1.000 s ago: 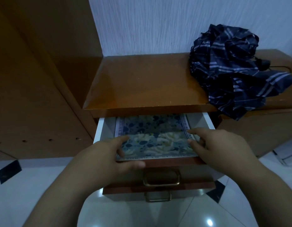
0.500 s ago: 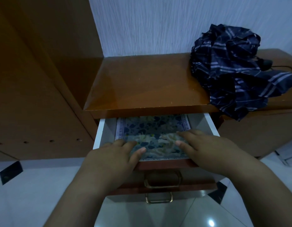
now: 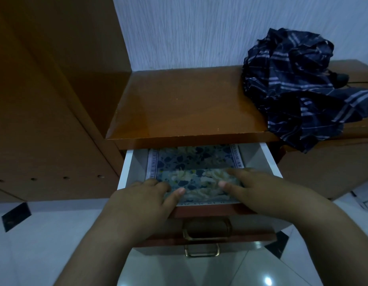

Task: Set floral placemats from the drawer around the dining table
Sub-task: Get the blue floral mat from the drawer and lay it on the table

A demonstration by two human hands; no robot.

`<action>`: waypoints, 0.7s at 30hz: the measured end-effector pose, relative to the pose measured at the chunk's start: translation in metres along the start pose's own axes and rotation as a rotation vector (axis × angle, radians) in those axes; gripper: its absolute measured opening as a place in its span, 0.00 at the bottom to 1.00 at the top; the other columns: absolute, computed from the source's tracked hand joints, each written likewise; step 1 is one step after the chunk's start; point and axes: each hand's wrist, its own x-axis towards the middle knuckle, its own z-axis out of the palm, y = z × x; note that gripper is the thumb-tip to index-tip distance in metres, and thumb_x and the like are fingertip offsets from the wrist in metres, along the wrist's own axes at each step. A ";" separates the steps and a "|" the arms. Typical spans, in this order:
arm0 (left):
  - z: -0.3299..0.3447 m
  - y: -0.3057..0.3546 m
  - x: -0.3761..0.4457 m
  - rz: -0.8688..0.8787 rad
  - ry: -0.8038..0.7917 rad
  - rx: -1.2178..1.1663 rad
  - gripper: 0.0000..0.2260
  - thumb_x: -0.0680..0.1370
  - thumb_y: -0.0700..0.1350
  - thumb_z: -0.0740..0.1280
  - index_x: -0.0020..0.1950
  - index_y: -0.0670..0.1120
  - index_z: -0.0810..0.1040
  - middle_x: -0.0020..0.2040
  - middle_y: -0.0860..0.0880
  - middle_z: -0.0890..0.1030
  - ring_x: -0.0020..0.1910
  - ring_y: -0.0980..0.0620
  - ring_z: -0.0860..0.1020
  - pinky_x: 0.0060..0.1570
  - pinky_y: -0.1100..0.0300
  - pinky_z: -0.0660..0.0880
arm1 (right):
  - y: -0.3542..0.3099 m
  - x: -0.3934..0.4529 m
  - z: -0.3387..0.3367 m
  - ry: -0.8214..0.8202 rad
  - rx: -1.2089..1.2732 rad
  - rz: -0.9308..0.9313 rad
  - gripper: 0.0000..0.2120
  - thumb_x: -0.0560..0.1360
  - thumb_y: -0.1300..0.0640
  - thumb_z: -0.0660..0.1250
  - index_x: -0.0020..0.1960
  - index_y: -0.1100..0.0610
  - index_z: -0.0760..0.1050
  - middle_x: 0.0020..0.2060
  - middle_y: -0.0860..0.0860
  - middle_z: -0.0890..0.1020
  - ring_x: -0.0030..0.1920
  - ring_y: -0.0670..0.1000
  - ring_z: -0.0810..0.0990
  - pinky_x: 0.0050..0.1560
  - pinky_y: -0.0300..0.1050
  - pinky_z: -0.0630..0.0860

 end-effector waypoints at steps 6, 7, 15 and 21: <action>-0.004 0.002 -0.001 -0.069 -0.046 -0.012 0.31 0.77 0.71 0.39 0.67 0.61 0.72 0.63 0.58 0.76 0.61 0.55 0.75 0.55 0.54 0.76 | 0.004 -0.001 -0.002 0.030 0.033 0.012 0.36 0.74 0.26 0.53 0.77 0.41 0.59 0.77 0.47 0.62 0.74 0.52 0.65 0.72 0.56 0.66; -0.005 0.003 -0.001 -0.065 -0.049 -0.016 0.30 0.78 0.71 0.39 0.67 0.61 0.72 0.63 0.58 0.76 0.62 0.55 0.75 0.55 0.54 0.76 | 0.002 -0.001 0.000 0.034 0.006 0.025 0.35 0.75 0.26 0.52 0.78 0.40 0.57 0.77 0.47 0.61 0.75 0.54 0.64 0.73 0.57 0.65; -0.004 0.003 -0.002 -0.094 -0.114 -0.031 0.28 0.78 0.71 0.42 0.68 0.61 0.71 0.66 0.58 0.75 0.65 0.54 0.73 0.57 0.54 0.75 | -0.008 0.004 0.013 -0.217 -0.265 0.017 0.55 0.58 0.19 0.28 0.81 0.39 0.48 0.81 0.50 0.48 0.80 0.59 0.47 0.76 0.66 0.48; -0.005 0.003 -0.004 -0.109 -0.115 -0.028 0.29 0.78 0.72 0.42 0.69 0.62 0.70 0.67 0.59 0.74 0.64 0.54 0.74 0.55 0.54 0.75 | -0.010 -0.002 -0.005 -0.236 0.031 -0.014 0.36 0.75 0.25 0.47 0.78 0.39 0.58 0.80 0.45 0.58 0.79 0.50 0.58 0.77 0.52 0.56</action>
